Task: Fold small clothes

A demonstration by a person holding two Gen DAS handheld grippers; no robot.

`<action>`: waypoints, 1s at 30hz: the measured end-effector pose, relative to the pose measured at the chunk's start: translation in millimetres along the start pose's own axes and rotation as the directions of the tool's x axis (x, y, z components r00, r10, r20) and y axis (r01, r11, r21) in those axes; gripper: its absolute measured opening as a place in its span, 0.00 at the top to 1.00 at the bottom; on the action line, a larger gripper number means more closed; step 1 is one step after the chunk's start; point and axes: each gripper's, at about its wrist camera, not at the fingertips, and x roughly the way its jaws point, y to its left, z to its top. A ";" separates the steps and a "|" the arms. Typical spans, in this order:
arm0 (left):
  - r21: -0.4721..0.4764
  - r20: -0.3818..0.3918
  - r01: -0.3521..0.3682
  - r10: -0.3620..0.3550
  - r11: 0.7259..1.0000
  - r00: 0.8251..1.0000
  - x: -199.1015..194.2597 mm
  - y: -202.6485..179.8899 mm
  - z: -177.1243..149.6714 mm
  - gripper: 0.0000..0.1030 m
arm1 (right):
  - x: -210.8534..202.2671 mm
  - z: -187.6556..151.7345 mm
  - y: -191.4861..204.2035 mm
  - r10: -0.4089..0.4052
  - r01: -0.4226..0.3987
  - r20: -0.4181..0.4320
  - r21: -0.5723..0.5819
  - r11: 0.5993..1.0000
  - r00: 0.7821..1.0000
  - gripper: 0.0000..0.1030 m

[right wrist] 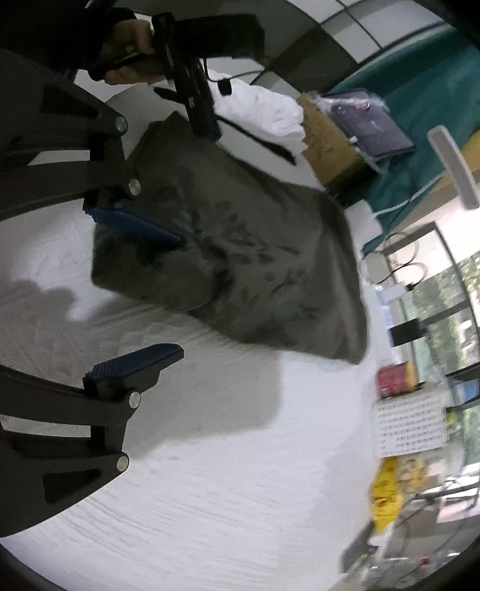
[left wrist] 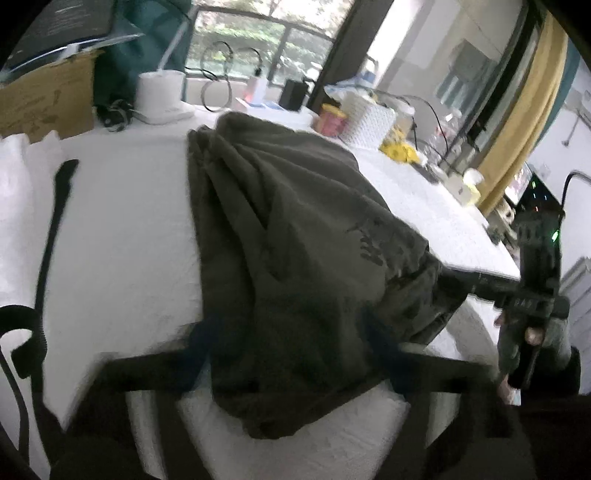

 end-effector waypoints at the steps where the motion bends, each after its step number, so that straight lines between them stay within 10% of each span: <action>1: -0.006 0.002 0.006 -0.006 1.000 1.000 -1.1 1.2 -0.5 0.17 | 1.6 -3.7 0.8 0.004 -0.004 -0.003 -0.003 1.000 1.000 0.42; 6: 0.008 -0.004 -0.001 0.001 1.000 1.000 2.6 0.8 -5.5 0.17 | -0.1 -14.6 6.4 0.042 -0.042 0.008 0.010 0.999 0.999 0.72; 10: 0.065 -0.012 0.027 -0.027 0.998 1.000 5.6 -9.0 -7.2 0.18 | -7.8 -12.0 6.7 0.046 -0.047 0.024 0.039 0.998 0.999 0.72; 17: 0.094 -0.049 0.045 -0.040 0.995 0.998 13.8 -11.3 -12.1 0.52 | -15.5 -6.8 8.8 0.019 -0.021 0.059 0.037 0.999 0.998 0.73; 19: 0.103 -0.049 0.043 -0.038 0.994 0.998 13.7 -10.5 -14.5 0.58 | -19.6 -10.5 16.5 0.007 -0.007 0.064 0.000 1.000 0.998 0.88; 30: 0.122 -0.051 0.075 -0.069 0.990 0.996 10.6 -6.6 -19.9 0.88 | -17.5 -56.2 52.2 -0.196 0.207 0.111 -0.095 0.974 0.974 0.91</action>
